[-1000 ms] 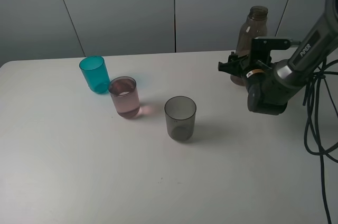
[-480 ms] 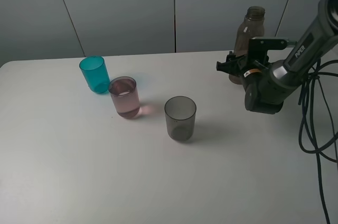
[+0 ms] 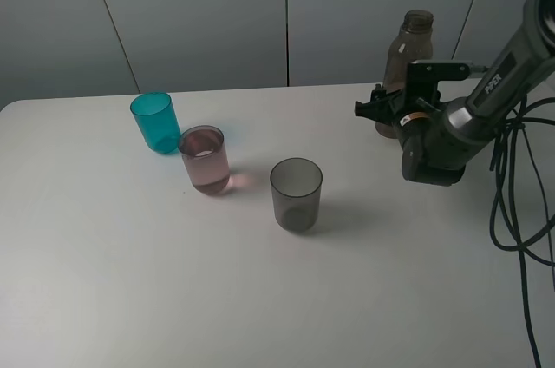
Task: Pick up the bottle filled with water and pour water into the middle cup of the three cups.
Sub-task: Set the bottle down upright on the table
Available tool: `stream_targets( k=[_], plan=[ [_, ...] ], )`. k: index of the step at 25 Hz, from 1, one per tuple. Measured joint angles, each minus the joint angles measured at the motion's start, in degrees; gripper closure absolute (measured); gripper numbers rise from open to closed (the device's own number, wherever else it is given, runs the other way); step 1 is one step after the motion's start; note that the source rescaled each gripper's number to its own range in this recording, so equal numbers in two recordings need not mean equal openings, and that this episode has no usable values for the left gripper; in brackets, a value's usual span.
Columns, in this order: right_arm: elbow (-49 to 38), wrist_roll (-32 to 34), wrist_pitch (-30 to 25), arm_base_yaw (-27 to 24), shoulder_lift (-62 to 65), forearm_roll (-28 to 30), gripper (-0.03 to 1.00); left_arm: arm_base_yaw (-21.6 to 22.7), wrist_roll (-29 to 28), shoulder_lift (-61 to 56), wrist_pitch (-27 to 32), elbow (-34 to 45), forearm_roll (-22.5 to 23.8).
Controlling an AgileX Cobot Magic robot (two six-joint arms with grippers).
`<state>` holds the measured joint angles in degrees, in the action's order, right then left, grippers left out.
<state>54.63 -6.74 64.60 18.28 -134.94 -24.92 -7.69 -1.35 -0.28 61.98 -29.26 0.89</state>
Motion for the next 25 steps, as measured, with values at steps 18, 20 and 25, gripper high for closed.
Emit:
stream_targets(
  k=[18,20,25],
  plan=[
    [0.04,-4.49,-16.36,0.0,5.7,0.12,0.32,0.0,0.12,0.0,0.0,0.0,0.0],
    [0.04,-5.36,-18.49,0.0,6.61,0.12,0.32,0.0,0.26,0.0,0.0,0.0,0.0],
    [-0.72,-6.36,-20.4,0.0,7.31,0.12,0.32,0.0,0.36,0.0,0.0,0.0,0.0]
  ],
)
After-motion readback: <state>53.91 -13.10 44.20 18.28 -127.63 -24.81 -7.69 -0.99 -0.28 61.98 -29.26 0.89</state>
